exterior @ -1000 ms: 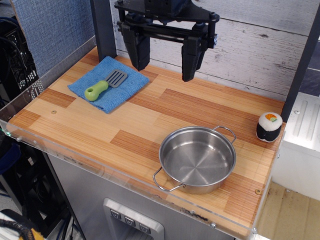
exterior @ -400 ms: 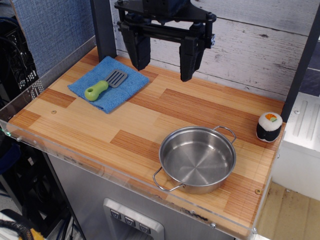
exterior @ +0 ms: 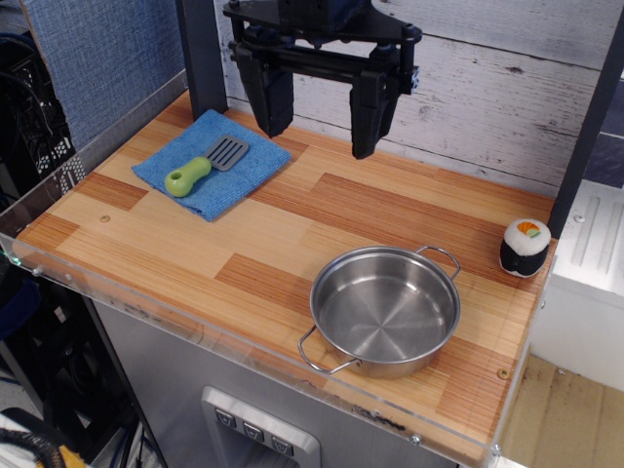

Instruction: Move the pot from left side to right side

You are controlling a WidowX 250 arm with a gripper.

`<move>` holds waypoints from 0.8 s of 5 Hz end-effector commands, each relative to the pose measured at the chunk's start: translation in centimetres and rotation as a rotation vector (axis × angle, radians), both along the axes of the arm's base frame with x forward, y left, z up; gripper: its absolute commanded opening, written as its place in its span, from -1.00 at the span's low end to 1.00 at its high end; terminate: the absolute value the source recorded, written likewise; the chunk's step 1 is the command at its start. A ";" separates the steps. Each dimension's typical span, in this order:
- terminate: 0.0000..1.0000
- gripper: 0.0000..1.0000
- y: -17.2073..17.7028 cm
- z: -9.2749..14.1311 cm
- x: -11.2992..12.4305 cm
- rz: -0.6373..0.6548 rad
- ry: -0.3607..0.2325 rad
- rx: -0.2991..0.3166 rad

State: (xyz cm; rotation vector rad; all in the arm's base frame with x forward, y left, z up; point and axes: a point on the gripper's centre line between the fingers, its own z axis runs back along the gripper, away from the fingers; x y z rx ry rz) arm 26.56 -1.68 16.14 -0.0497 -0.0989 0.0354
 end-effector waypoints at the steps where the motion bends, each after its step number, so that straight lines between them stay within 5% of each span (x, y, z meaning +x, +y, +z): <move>1: -1.00 1.00 -0.5 1.3 -2.1 0.008 -0.037 0.001; 3: -1.00 1.00 -0.5 1.3 -2.1 0.008 -0.037 0.001; 4: 1.00 1.00 -0.5 1.3 -2.1 0.008 -0.037 0.001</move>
